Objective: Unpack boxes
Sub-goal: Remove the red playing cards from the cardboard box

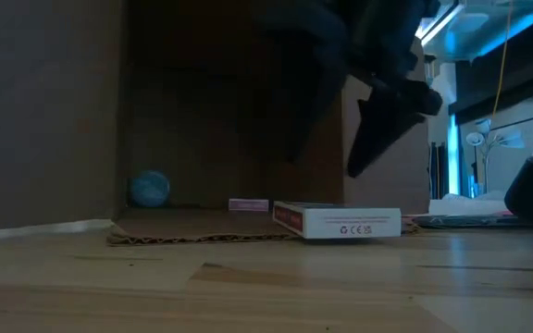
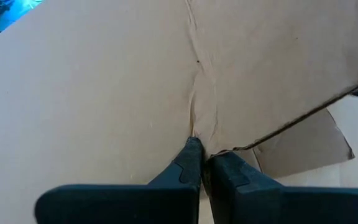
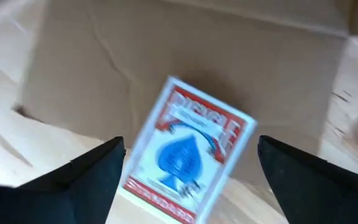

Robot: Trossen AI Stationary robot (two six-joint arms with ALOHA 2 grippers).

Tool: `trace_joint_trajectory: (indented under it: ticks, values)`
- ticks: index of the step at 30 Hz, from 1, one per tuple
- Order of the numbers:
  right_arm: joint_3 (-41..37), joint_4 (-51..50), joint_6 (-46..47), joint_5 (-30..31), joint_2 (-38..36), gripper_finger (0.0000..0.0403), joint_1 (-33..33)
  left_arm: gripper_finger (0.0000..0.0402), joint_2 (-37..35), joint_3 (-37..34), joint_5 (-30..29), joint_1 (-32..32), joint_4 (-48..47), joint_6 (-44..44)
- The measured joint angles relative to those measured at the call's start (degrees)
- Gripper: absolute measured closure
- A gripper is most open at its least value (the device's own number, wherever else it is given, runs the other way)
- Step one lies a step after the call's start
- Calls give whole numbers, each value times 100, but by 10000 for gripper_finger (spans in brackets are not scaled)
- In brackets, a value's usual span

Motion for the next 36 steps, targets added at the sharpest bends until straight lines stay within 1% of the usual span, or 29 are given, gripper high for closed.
trace_joint_trajectory:
  ticks: [2,7,14,23,26,31,36]
  values:
    - [0,0,-195,-140,26,30,2,398,0,-2,4,0,55,23]
    - [0,201,-246,-316,82,5,6,398,4,-2,9,0,72,41]
    - [0,192,-221,-274,82,7,6,398,4,-2,7,0,68,48]
    - [0,-141,-75,-204,84,3,6,398,4,-2,4,0,66,-55]
    - [0,-33,-65,-92,82,4,6,398,4,-2,4,0,68,-56]
    - [0,352,99,-42,84,5,6,398,4,-2,4,0,66,-2]
    - [0,61,865,-144,158,6,-9,398,2,-2,4,0,68,-46]
